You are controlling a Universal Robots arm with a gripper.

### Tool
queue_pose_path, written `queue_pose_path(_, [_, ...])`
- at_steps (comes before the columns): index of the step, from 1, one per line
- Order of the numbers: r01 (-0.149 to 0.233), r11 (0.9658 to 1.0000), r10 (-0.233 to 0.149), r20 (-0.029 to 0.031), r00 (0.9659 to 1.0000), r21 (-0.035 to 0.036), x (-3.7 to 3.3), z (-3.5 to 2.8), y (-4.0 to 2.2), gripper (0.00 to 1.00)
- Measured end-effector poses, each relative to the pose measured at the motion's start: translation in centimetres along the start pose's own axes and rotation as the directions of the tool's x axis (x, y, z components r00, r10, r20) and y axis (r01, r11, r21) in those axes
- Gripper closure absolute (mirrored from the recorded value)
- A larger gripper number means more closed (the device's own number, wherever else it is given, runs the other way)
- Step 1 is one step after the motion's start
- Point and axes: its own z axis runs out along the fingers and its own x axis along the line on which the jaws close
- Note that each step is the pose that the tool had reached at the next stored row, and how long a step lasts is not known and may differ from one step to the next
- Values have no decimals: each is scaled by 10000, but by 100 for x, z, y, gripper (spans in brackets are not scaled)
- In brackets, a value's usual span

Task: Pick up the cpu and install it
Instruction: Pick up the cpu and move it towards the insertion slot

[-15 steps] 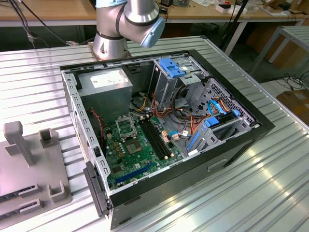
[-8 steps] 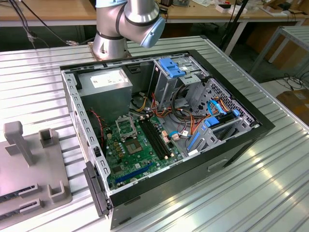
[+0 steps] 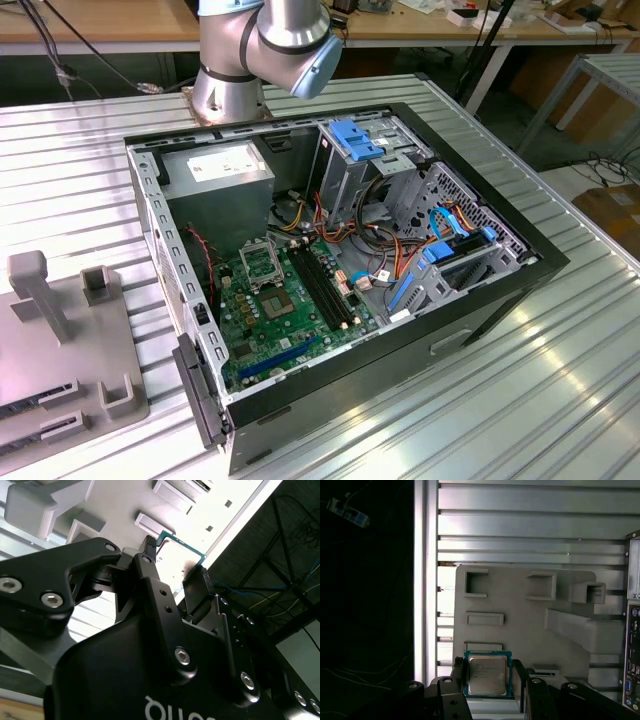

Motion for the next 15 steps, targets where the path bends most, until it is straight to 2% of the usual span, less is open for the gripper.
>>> queue_pose_path(15, [1,10000,-1,-1,10000,1,1,-44,0,53])
